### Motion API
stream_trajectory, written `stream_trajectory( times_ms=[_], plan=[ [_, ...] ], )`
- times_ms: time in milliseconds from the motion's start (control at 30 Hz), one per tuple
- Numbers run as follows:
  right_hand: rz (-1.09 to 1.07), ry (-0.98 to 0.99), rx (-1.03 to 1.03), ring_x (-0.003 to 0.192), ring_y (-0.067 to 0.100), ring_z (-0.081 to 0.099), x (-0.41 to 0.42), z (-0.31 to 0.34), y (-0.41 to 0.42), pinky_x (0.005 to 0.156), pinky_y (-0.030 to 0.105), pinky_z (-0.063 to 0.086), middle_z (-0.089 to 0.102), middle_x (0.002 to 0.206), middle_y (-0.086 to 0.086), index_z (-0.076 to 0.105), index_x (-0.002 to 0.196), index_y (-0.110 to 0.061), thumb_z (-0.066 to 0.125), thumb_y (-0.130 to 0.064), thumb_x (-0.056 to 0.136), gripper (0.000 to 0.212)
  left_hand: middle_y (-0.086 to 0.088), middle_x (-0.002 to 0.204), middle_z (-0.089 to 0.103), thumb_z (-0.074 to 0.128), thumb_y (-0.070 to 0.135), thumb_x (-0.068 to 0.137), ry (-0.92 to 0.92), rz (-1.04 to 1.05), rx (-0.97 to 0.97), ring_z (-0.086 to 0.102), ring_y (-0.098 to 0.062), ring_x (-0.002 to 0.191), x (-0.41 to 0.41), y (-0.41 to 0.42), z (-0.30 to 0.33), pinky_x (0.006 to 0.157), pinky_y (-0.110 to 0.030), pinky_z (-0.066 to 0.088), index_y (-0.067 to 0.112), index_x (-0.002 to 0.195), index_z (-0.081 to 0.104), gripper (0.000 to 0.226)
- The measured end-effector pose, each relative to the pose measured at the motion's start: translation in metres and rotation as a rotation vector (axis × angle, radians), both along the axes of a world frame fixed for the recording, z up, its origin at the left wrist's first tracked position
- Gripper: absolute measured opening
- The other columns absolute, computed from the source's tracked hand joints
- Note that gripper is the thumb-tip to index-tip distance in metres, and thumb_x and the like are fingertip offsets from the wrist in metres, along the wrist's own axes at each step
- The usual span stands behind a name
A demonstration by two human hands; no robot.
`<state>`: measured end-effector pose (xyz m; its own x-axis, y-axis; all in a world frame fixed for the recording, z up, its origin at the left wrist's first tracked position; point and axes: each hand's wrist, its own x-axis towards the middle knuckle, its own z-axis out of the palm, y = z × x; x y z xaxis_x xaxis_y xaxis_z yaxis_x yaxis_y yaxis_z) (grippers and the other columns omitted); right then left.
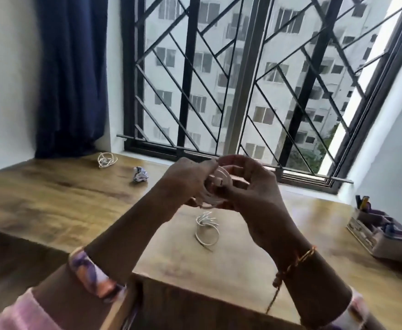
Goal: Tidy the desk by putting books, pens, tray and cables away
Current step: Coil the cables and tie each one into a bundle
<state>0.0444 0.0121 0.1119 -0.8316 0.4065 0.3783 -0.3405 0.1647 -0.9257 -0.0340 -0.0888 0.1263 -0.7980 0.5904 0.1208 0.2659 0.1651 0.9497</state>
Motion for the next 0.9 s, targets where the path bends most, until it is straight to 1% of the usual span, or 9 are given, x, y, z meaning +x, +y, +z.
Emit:
stream_trajectory(
  times_ms=[133,233,300,400,533,600,667,800,900],
  plan=[
    [0.216,0.006,-0.136,0.067,0.017,0.068,0.014,-0.010,-0.038,0.057,0.029,0.057,0.069,0.083,0.008,0.065,0.100,-0.006,0.065,0.014,0.071,0.035,-0.012,0.070,0.068,0.041,0.050,0.093,0.103,0.127,-0.193,0.064,-0.021,0.060,0.016,-0.050,0.000,0.061,-0.032,0.056,0.008,0.076,0.062,0.049],
    [0.317,0.009,-0.153,0.069,0.020,0.068,0.012,-0.015,-0.059,0.060,0.031,0.057,0.069,0.084,0.012,0.065,0.099,0.000,0.069,0.001,0.066,0.033,-0.011,0.070,0.067,0.038,0.056,0.090,-0.041,0.108,-0.180,0.062,-0.016,0.056,0.021,-0.084,0.000,0.059,-0.030,0.057,0.008,0.083,0.061,0.053],
    [0.353,-0.014,-0.186,0.070,0.019,0.067,0.008,-0.018,-0.071,0.060,0.031,0.057,0.069,0.082,0.012,0.066,0.097,0.001,0.070,-0.004,0.065,0.032,-0.014,0.082,0.070,0.042,0.058,0.083,-0.158,0.055,-0.112,0.064,-0.019,0.066,0.021,-0.107,0.000,0.063,-0.033,0.057,0.007,0.093,0.064,0.056],
    [0.390,-0.071,-0.266,0.066,0.016,0.066,0.002,-0.024,-0.085,0.058,0.028,0.055,0.069,0.079,0.009,0.067,0.096,0.001,0.066,0.002,0.073,0.023,-0.010,0.085,0.071,0.057,0.044,0.073,-0.216,-0.014,-0.012,0.065,-0.019,0.072,0.019,-0.139,-0.009,0.063,-0.031,0.056,0.006,0.100,0.064,0.048],
    [0.464,-0.224,-0.336,0.068,0.018,0.066,-0.012,-0.044,-0.107,0.064,0.030,0.058,0.068,0.082,0.013,0.067,0.096,0.001,0.056,0.009,0.081,0.021,-0.011,0.076,0.071,0.068,0.023,0.063,-0.333,0.078,0.083,0.067,-0.018,0.065,0.013,-0.165,-0.035,0.052,-0.025,0.055,-0.002,0.096,0.065,0.042],
    [0.513,-0.335,-0.353,0.073,0.020,0.068,-0.022,-0.061,-0.118,0.074,0.035,0.057,0.070,0.085,0.014,0.070,0.093,-0.003,0.052,0.009,0.083,0.023,-0.013,0.073,0.069,0.069,0.017,0.067,-0.416,0.140,0.100,0.067,-0.018,0.059,0.008,-0.177,-0.056,0.050,-0.024,0.055,-0.005,0.093,0.066,0.034],
    [0.558,-0.456,-0.354,0.074,0.018,0.067,-0.032,-0.079,-0.127,0.082,0.037,0.054,0.071,0.084,0.011,0.070,0.093,-0.007,0.049,0.007,0.085,0.027,-0.010,0.066,0.068,0.064,0.010,0.078,-0.509,0.196,0.098,0.065,-0.015,0.052,0.001,-0.189,-0.081,0.049,-0.023,0.055,-0.001,0.086,0.066,0.014],
    [0.640,-0.659,-0.436,0.095,0.031,0.057,-0.056,-0.112,-0.132,0.099,0.048,0.042,0.065,0.103,0.017,0.061,0.113,-0.010,0.038,0.003,0.091,0.034,-0.007,0.058,0.067,0.058,0.007,0.084,-0.687,0.317,0.084,0.063,-0.014,0.045,-0.016,-0.205,-0.133,0.046,-0.023,0.055,0.003,0.080,0.065,0.009],
    [0.579,-0.708,-0.486,0.097,0.024,0.058,-0.073,-0.130,-0.124,0.091,0.041,0.048,0.061,0.113,0.017,0.060,0.113,-0.011,0.034,-0.002,0.094,0.033,-0.007,0.054,0.067,0.056,0.006,0.086,-0.798,0.412,0.093,0.064,-0.014,0.044,-0.033,-0.213,-0.171,0.049,-0.025,0.056,0.002,0.078,0.063,0.012]
  ],
)
